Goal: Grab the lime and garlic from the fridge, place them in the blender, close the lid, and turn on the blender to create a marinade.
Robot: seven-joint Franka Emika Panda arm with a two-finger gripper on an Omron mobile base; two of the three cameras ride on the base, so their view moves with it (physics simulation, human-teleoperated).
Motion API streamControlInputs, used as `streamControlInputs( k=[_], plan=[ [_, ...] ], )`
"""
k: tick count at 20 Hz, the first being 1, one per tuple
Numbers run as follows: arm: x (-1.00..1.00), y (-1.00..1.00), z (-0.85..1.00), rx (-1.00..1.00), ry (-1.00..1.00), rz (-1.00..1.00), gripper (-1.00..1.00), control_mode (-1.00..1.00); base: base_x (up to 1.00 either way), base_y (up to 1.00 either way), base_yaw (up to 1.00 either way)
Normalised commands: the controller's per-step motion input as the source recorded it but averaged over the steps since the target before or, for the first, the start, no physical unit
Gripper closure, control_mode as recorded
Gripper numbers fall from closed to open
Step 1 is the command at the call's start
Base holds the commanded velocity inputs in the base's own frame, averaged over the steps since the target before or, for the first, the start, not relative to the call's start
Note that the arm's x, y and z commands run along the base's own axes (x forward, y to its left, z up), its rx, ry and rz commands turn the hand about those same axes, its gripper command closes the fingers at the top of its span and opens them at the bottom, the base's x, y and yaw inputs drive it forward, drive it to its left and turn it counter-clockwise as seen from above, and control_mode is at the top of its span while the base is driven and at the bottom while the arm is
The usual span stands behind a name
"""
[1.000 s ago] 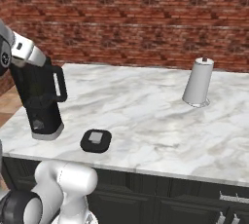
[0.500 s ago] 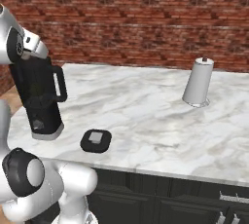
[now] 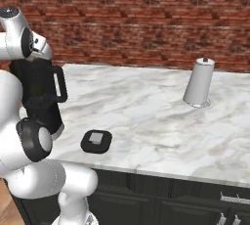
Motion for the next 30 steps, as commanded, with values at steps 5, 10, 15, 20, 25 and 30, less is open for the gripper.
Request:
streamControlInputs(
  k=[5, 10, 15, 20, 25, 30],
  plan=[
    [0.17, 0.02, -0.34, 0.00, 0.01, 0.06, 1.00, -1.00, 0.00, 0.00, 0.00],
    [-0.03, 0.00, -0.38, 0.00, 0.00, 0.06, 1.00, -1.00, 0.00, 0.00, 0.00],
    [-0.01, 0.00, -0.46, -0.01, 0.00, 0.05, 1.00, -1.00, 0.00, 0.00, 0.00],
    [-0.13, 0.00, -0.55, -0.03, 0.00, 0.03, 1.00, -1.00, 0.00, 0.00, 0.00],
    [-0.45, 0.01, -0.52, -0.02, 0.00, 0.01, 1.00, -1.00, 0.00, 0.00, 0.00],
    [-0.34, 0.07, -0.52, -0.03, 0.00, 0.00, 1.00, -1.00, 0.00, 0.00, 0.00]
  ],
)
